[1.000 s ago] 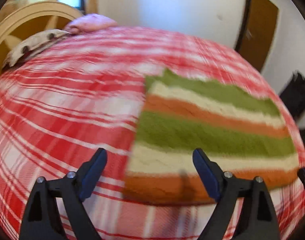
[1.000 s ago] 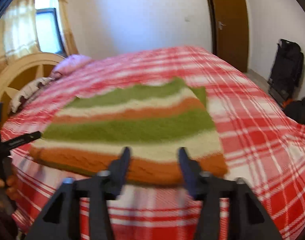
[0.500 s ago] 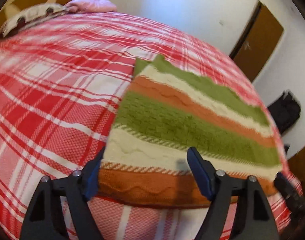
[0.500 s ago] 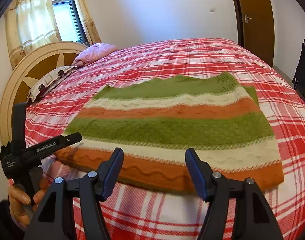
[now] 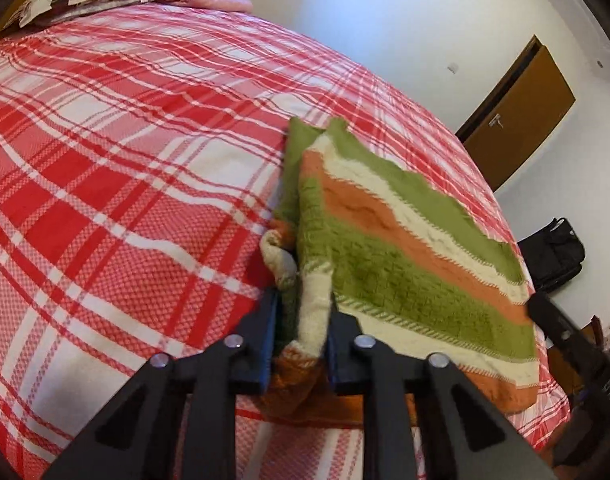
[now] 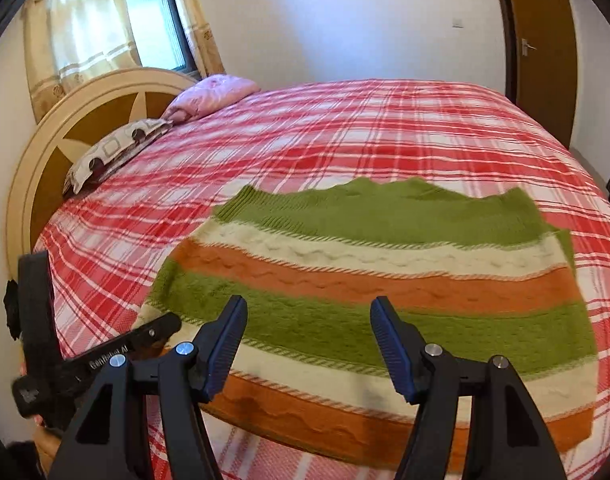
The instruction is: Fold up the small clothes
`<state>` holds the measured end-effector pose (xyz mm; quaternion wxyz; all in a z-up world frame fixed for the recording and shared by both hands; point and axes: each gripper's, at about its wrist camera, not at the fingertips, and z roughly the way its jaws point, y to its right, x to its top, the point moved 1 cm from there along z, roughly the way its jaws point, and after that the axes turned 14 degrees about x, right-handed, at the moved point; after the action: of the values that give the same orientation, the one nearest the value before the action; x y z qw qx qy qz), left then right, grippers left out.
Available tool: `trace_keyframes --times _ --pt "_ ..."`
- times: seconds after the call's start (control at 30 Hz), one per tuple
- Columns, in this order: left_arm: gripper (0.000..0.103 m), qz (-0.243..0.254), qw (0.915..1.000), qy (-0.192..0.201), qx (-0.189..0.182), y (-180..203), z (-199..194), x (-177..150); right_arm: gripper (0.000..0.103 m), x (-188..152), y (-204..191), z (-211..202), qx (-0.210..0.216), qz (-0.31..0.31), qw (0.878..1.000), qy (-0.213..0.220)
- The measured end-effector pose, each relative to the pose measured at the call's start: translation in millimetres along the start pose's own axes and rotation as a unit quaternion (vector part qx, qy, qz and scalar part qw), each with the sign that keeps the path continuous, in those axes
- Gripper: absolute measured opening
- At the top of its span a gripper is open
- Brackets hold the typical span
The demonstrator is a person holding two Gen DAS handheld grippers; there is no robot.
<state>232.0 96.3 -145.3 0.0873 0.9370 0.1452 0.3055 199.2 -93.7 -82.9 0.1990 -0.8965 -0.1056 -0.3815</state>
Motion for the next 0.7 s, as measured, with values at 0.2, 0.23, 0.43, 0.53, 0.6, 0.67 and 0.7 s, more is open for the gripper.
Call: trace_keyframes --times 0.2,0.23,0.43,0.53,0.6,0.67,0.7 --pt "0.073 -0.007 0.9982 -0.03 -0.052 6 12 27 0.065 -4 -3 9 0.002 0.003 1.0 -0.002" --pt "0.076 -0.004 0.9987 -0.025 -0.044 10 15 33 0.065 -5 0 9 0.002 0.008 1.0 -0.001" --pt "0.074 -0.027 0.9977 -0.035 -0.052 17 40 55 0.065 -10 21 5 -0.005 0.035 0.999 0.008" --pt "0.037 -0.025 0.9975 -0.038 -0.053 23 42 56 0.065 -11 31 7 -0.007 0.053 0.999 0.01" --pt "0.026 -0.024 0.9972 -0.042 -0.057 21 44 55 0.049 -9 34 8 -0.017 0.049 0.999 0.014" --pt "0.022 -0.026 0.9967 -0.043 -0.064 18 43 55 0.01 -3 39 14 -0.02 0.05 0.998 0.011" --pt "0.021 -0.028 0.9965 -0.044 -0.066 17 42 55 0.01 -1 42 16 -0.011 0.058 0.998 0.015"
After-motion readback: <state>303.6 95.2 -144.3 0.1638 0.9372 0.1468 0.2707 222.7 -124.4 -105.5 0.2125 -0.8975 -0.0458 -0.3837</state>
